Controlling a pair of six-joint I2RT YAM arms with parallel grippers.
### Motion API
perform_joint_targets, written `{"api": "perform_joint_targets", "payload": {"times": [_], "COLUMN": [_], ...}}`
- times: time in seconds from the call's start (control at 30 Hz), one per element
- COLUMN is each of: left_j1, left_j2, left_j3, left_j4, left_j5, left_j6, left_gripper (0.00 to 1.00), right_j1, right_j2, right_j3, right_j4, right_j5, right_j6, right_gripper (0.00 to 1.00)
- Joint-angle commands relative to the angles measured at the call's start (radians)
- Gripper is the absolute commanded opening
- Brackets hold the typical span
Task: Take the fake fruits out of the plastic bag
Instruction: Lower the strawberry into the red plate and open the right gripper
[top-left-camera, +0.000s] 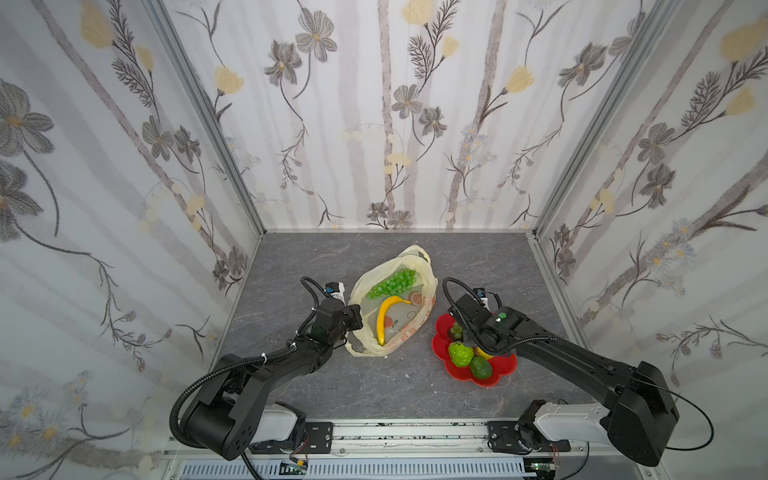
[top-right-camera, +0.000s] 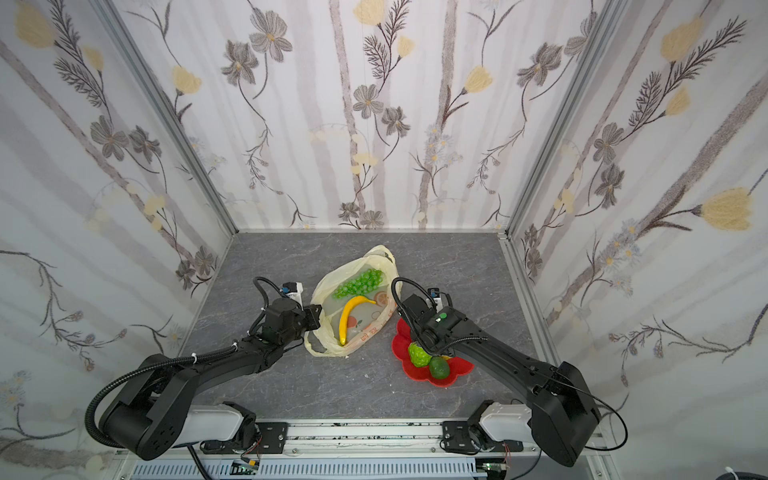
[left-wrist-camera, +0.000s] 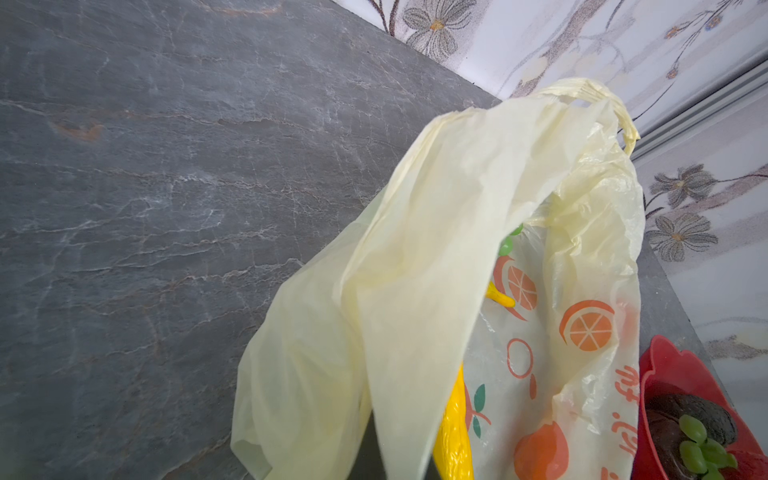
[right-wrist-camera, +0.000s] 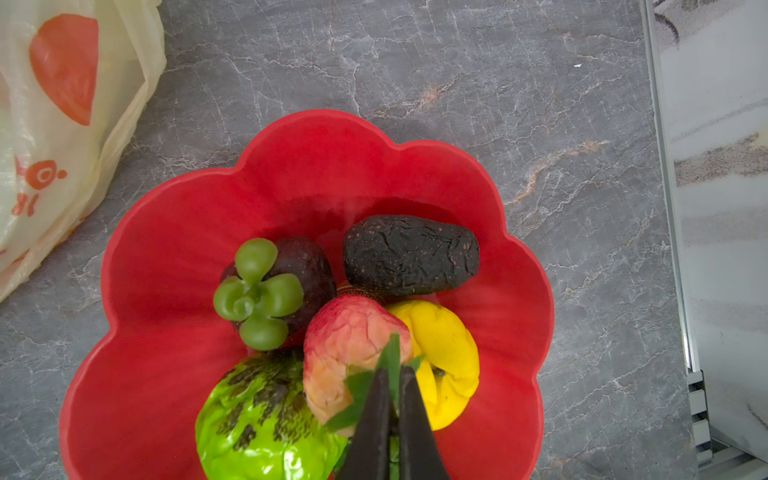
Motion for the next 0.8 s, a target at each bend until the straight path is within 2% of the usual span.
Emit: {"api": "perform_joint_targets", "payload": {"times": [0.0, 0.3, 0.57, 0.77], "left_j1": [-0.001, 0.001, -0.001, -0.001], "left_j2": [-0.003, -0.008, -0.003, -0.003], "left_j3": [0.002, 0.0, 0.002, 0.001], "left_j4": [0.02, 0.021, 0.021, 0.021], "left_j5": [-0.009, -0.007, -0.007, -0.01], "left_j6": [0.001, 0.001, 0.001, 0.001], "left_gripper": [0.0, 0.0, 0.0, 0.0], "right_j1": [0.001, 0.002, 0.004, 0.004], "right_j2": [0.006, 0.009, -0.017, -0.035], "right_j3": [-0.005, 0.001, 0.002, 0.052], "right_j4": [0.043, 0.05, 0.046, 0.029], "right_j5": [-0.002, -0.01, -0.007, 0.0], "right_j6": [0.0, -0.002, -0.006, -0.003], "right_gripper": [0.06, 0.16, 0.36, 0.48]}}
